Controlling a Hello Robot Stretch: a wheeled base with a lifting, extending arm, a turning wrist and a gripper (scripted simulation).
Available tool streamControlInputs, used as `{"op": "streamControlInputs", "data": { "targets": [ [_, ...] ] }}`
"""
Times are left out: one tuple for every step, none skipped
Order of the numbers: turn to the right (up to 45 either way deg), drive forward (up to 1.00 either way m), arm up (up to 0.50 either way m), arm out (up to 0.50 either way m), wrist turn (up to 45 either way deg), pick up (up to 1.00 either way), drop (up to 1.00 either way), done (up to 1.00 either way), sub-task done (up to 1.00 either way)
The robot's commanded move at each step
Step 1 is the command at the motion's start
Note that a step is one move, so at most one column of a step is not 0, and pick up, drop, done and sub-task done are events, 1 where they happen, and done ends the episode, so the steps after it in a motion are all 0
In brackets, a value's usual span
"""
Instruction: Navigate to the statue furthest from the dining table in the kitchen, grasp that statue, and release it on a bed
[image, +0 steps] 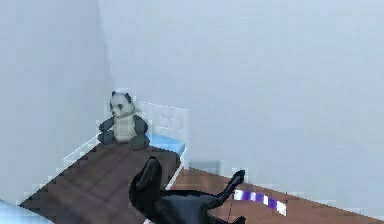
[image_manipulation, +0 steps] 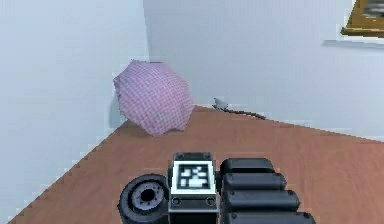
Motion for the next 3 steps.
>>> {"op": "streamControlInputs", "data": {
  "targets": [
    [-42.0,0.0,0.0,0.0,0.0,0.0,0.0,0.0,0.0],
    [0.0,0.2,0.0,0.0,0.0,0.0,0.0,0.0,0.0],
    [45.0,0.0,0.0,0.0,0.0,0.0,0.0,0.0,0.0]
  ]
}}
